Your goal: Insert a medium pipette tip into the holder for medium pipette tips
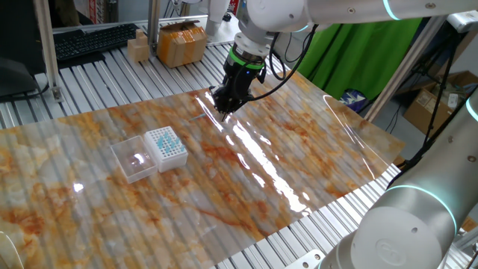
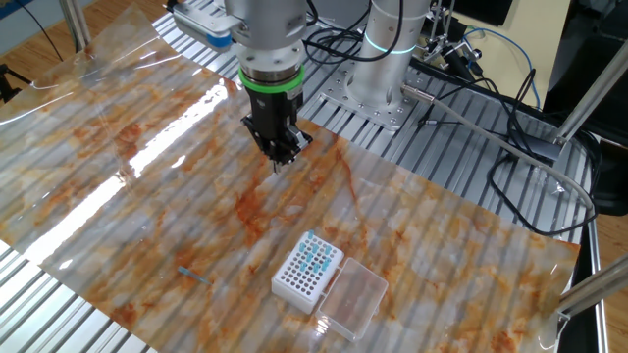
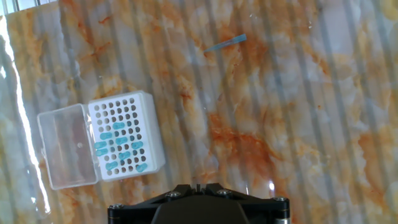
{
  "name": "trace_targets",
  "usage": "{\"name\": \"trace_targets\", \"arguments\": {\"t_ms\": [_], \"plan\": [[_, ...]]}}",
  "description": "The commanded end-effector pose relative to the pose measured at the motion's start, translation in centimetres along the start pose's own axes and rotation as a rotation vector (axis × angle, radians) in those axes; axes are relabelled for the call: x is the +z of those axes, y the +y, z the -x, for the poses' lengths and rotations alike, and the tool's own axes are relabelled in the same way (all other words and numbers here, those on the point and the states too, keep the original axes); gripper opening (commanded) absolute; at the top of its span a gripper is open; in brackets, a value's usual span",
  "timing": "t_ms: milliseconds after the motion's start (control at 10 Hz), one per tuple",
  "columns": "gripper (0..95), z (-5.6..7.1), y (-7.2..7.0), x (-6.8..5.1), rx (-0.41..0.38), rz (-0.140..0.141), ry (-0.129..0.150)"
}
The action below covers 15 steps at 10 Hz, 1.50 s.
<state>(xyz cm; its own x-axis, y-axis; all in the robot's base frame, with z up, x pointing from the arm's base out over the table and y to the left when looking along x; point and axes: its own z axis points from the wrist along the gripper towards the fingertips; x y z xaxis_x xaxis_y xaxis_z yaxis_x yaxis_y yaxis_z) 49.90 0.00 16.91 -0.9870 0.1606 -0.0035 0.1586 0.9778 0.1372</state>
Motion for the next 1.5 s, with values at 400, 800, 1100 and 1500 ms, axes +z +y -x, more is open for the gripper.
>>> {"name": "trace_targets", "arguments": {"t_ms": [400,800,1100,1500], "plan": [[0.0,-0.03,0.03,-0.03,-0.033,-0.079,-0.009],[0.0,-0.04,0.03,-0.03,-0.022,-0.102,-0.013],[0.0,-0.04,0.03,-0.02,-0.025,-0.147,-0.017],[0.0,-0.03,0.04,0.02,-0.007,-0.170,-0.026]]}}
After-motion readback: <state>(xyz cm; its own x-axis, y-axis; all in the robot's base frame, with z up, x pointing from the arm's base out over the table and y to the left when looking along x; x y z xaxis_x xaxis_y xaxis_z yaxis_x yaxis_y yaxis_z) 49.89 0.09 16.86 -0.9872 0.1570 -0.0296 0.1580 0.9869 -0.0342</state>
